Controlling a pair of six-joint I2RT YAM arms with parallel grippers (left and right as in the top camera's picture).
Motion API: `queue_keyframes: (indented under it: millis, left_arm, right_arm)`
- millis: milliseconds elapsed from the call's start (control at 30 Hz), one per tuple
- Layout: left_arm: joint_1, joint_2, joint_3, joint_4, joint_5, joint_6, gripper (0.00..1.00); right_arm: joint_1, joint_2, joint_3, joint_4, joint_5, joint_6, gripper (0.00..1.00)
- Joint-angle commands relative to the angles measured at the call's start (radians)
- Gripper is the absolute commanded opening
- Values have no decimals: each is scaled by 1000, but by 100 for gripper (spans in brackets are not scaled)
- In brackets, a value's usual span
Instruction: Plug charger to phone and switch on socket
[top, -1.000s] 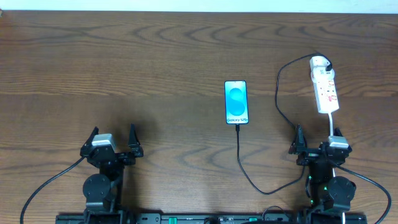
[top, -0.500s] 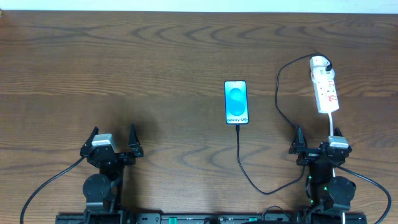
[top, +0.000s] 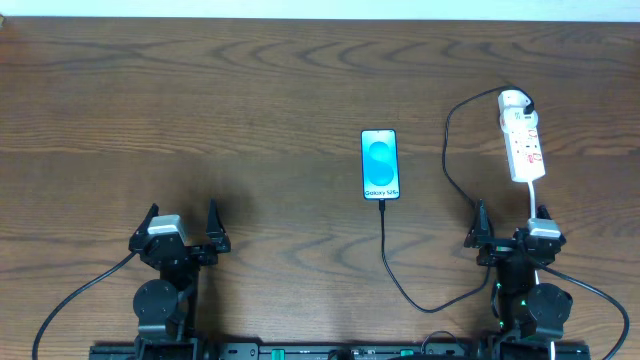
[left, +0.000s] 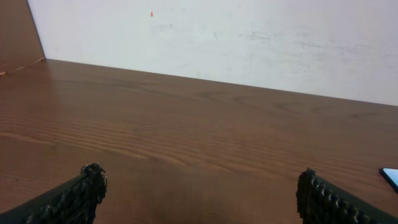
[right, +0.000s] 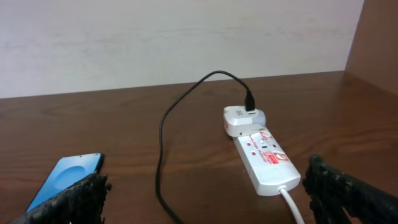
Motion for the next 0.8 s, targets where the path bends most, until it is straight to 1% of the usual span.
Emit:
queue_keyframes:
  millis: [0,100,300,767]
  left_arm:
    - [0,-7,-20,-36,-12,17,100]
    - [0,-7,-20,-36,-12,17,100]
    - [0,-7,-20,-36,-12,17,100]
    - [0,-7,-20,-36,-12,17,100]
  right_arm:
    - [31,-5,-2,-4,-1,-14,99]
    - [35,-5,-2,-4,-1,-14,99]
    - [129,-5,-2,-4,-1,-14,99]
    - [130,-5,-2,-4,-1,-14,99]
